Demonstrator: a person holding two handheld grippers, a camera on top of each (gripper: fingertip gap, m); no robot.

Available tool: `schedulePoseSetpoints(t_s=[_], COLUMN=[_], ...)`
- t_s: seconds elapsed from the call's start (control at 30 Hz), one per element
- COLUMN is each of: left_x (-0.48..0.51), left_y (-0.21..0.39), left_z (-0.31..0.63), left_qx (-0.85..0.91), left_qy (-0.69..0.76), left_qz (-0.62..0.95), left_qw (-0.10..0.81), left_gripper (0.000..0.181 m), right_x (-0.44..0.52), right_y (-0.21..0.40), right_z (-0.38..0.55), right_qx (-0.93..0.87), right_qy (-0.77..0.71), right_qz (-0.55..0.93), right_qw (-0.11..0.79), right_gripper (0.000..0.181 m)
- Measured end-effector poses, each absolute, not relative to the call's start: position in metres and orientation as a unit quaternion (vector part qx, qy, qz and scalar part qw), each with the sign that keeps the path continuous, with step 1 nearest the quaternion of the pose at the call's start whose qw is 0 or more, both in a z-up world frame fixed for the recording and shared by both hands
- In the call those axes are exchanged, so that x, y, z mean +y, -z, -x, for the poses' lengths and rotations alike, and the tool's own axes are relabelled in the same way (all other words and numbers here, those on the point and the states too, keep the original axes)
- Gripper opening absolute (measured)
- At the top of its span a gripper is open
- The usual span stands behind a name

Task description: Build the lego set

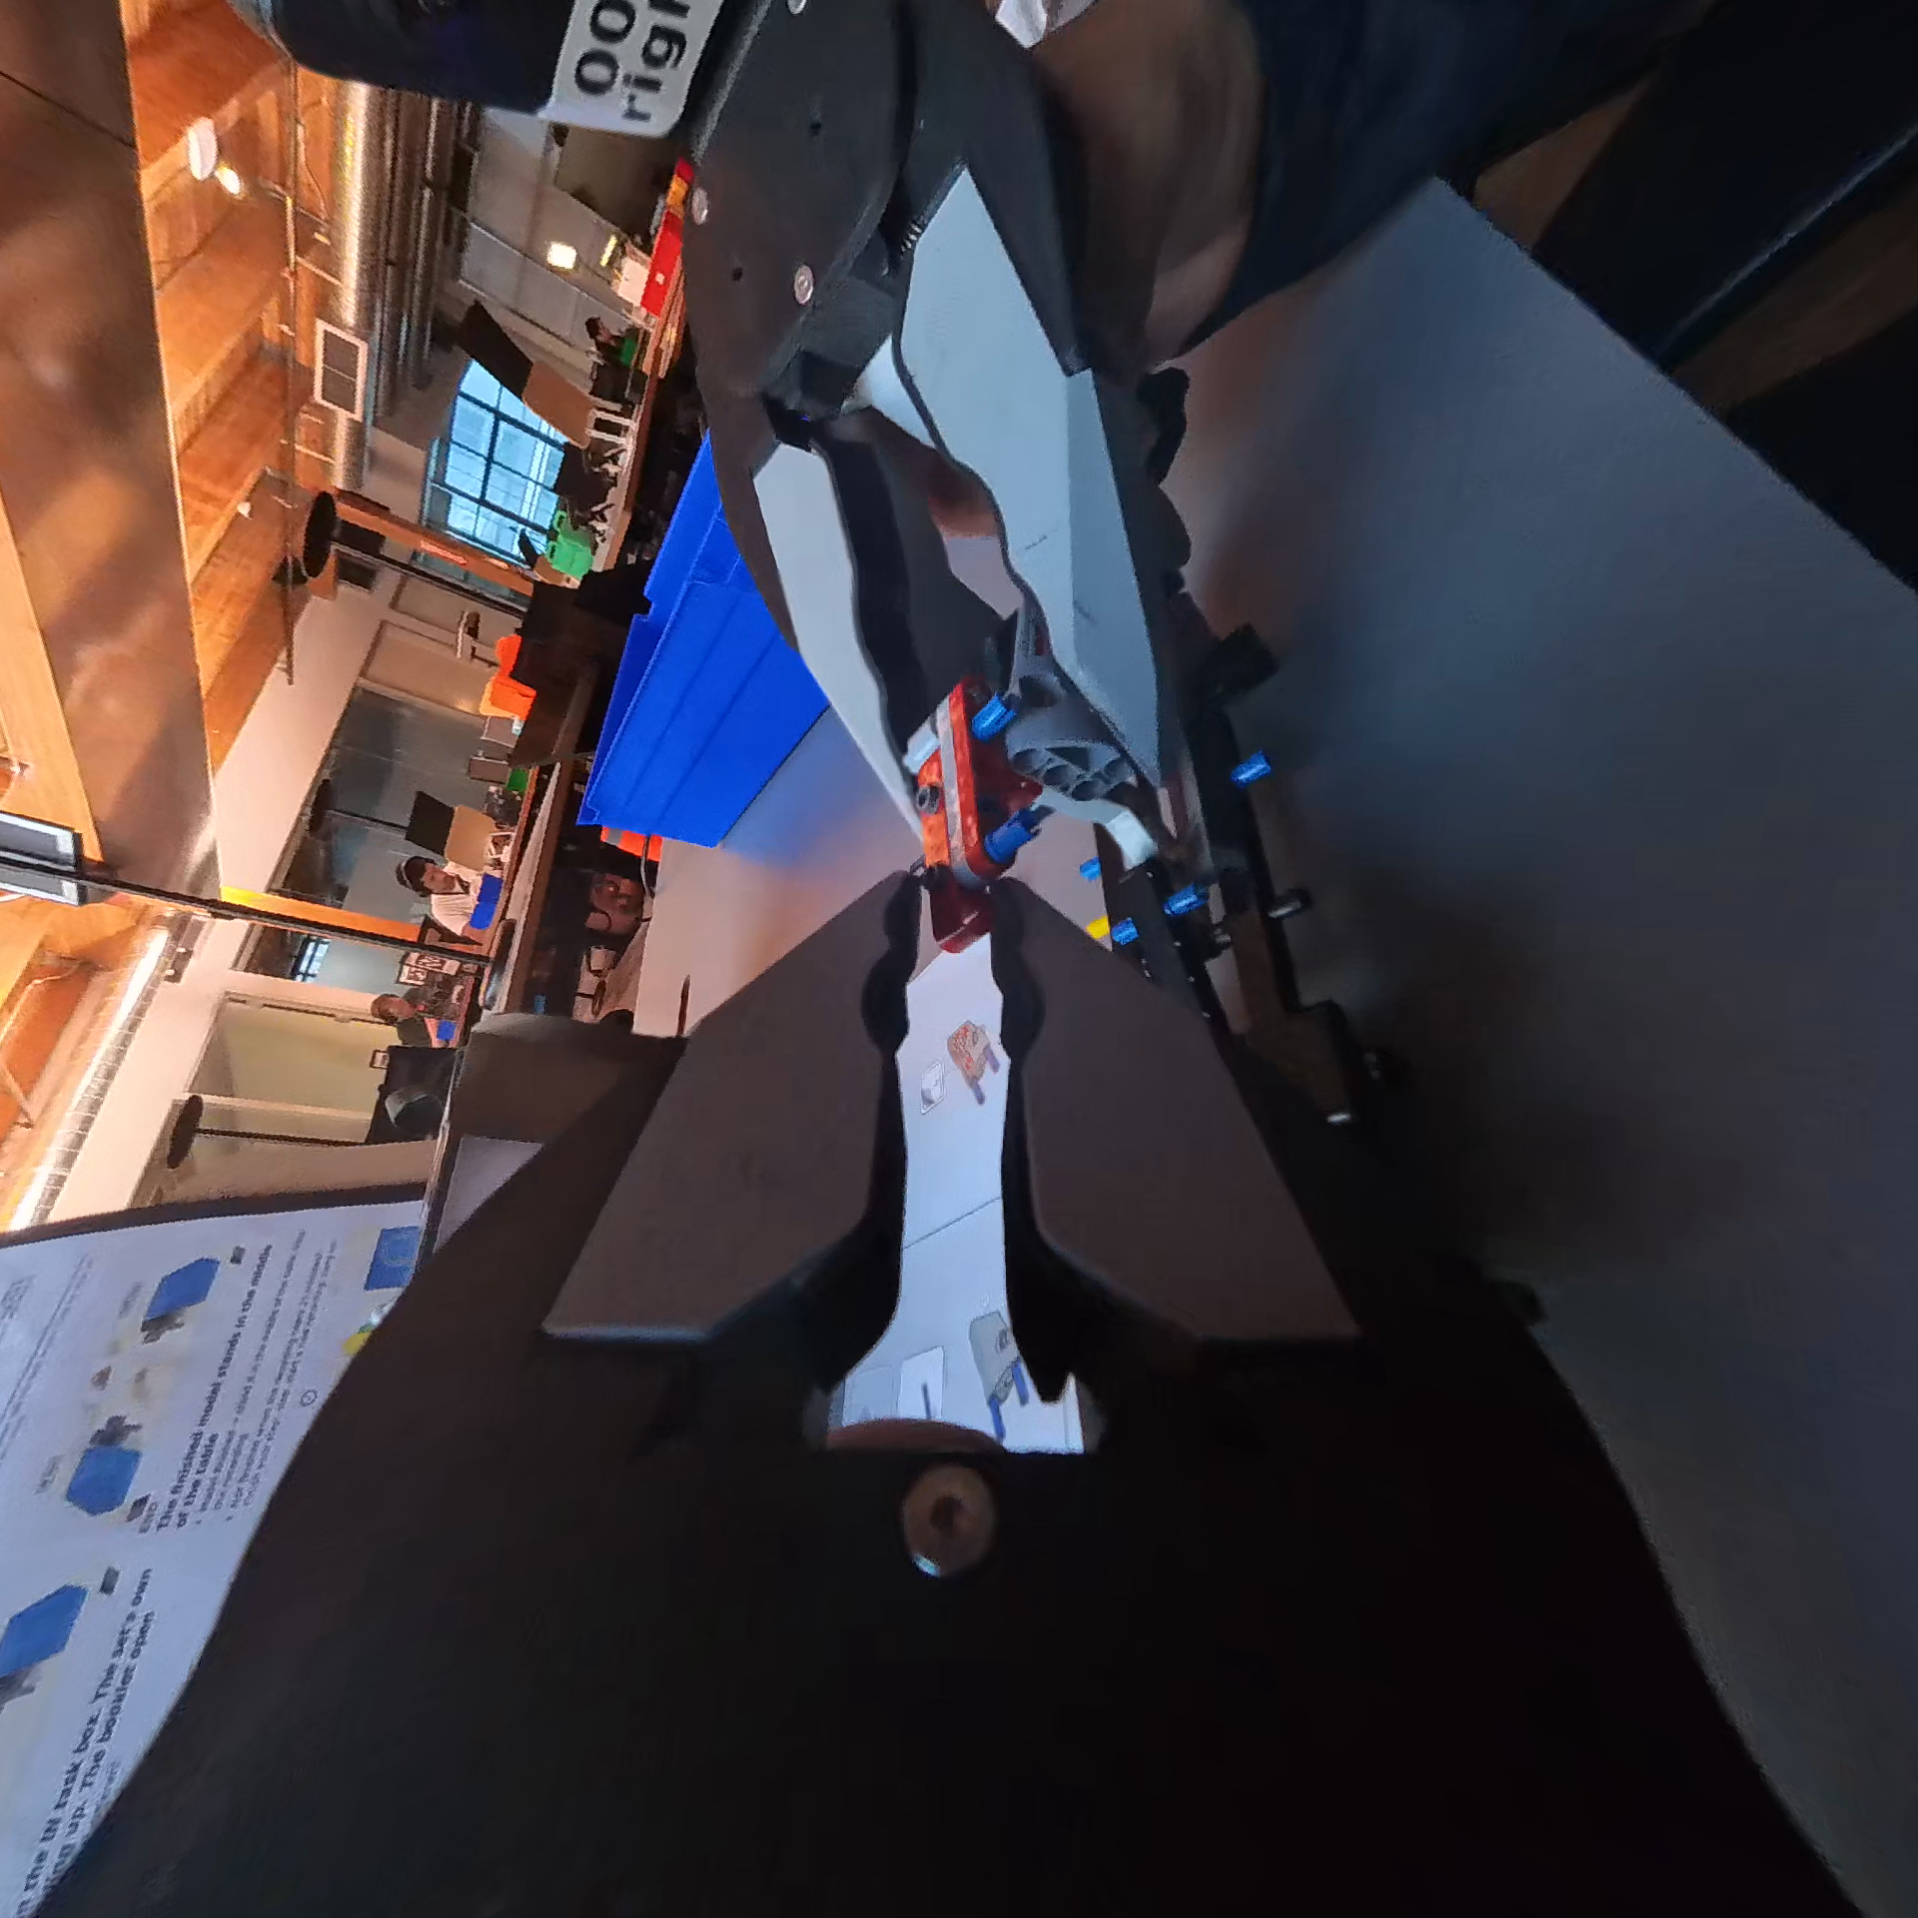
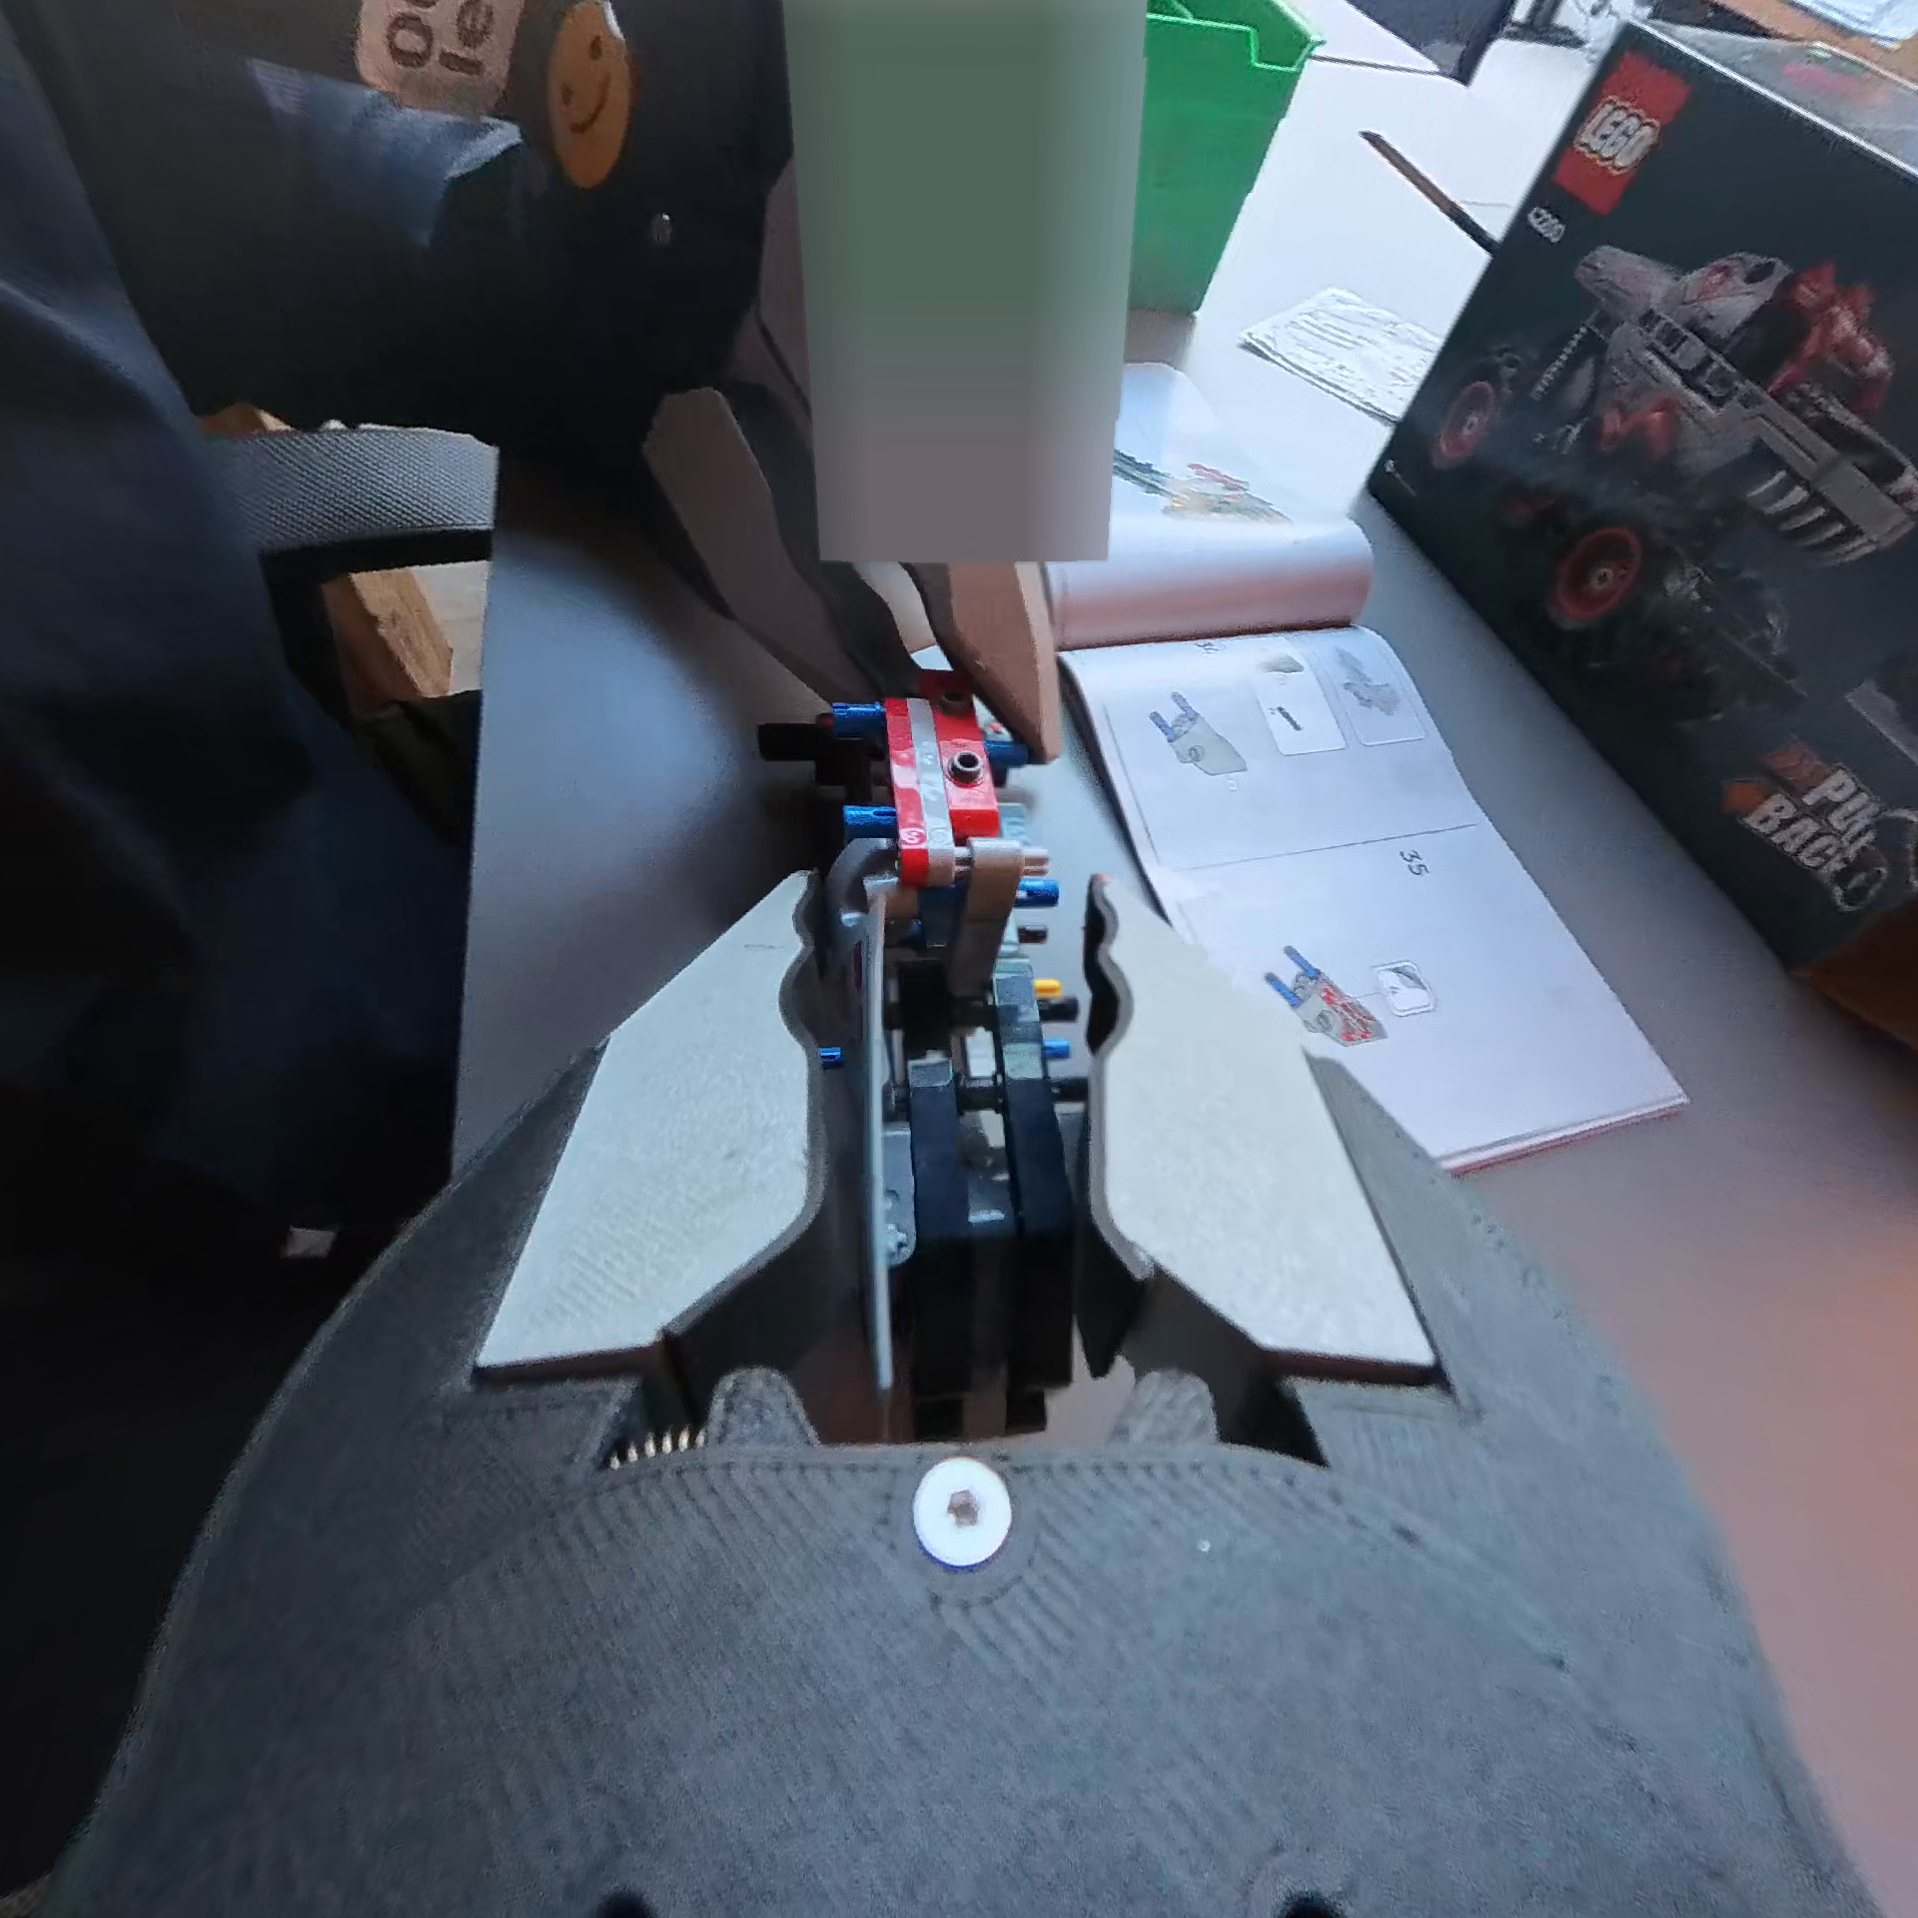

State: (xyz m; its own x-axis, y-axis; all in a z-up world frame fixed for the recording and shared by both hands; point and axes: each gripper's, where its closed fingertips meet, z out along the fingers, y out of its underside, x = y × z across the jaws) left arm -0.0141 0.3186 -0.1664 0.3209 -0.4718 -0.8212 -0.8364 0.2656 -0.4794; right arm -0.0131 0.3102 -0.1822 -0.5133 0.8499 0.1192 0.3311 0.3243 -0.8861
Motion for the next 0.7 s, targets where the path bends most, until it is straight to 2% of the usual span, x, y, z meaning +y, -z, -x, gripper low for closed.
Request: schedulePoseSetpoints(t_s=[0.1, 0.4, 0.53, 0.63, 0.7], left_x=[0.3175, 0.3198, 0.3195, 0.3170, 0.3148], left_y=[0.1666, 0.1659, 0.1667, 0.1666, 0.1664], left_z=[0.0144, 0.0213, 0.0213, 0.0214, 0.0194], left_qx=[0.564, 0.562, 0.555, 0.552, 0.554], left_qy=[-0.173, -0.228, -0.232, -0.229, -0.230], left_qz=[0.580, 0.578, 0.586, 0.587, 0.582], left_qw=[0.561, 0.546, 0.543, 0.547, 0.548], left_gripper=[0.010, 0.007, 0.008, 0.008, 0.008], right_x=[0.3057, 0.3079, 0.3135, 0.3092, 0.3088], right_y=[0.1824, 0.1844, 0.1816, 0.1797, 0.1824], right_z=[0.0122, 0.0160, 0.0125, 0.0121, 0.0157], right_qx=[-0.762, -0.766, -0.757, -0.745, -0.739], right_qy=[-0.426, -0.387, -0.349, -0.340, -0.332], right_qz=[0.383, 0.422, 0.456, 0.470, 0.475], right_qw=[0.302, 0.293, 0.313, 0.330, 0.342], right_gripper=[0.041, 0.041, 0.049, 0.066, 0.065])
